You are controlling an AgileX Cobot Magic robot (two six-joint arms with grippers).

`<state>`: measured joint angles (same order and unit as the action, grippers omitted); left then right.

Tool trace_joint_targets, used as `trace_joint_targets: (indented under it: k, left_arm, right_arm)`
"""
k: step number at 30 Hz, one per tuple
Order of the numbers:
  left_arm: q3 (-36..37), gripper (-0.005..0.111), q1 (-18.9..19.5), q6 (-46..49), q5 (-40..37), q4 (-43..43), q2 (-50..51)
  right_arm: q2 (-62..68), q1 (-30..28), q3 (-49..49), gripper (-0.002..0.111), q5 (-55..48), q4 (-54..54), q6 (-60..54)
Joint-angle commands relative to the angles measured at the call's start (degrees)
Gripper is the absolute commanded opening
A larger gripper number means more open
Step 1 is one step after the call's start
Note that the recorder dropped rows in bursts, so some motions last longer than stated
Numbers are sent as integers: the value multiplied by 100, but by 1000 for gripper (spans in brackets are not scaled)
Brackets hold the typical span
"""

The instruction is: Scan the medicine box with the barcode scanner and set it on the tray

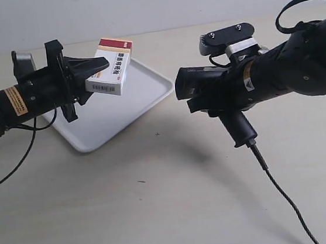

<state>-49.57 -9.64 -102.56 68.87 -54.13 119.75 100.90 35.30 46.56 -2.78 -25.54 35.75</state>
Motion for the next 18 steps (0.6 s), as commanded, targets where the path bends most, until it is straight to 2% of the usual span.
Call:
trace_joint_targets:
  k: [1, 18]
  left_arm:
    - [20, 0, 109, -37, 109, -51, 0]
    - [20, 0, 175, -147, 109, -84, 0]
  right_arm:
    - [-6, -7, 116, 0, -62, -57, -22]
    - [276, 6, 116, 0, 56, -57, -51]
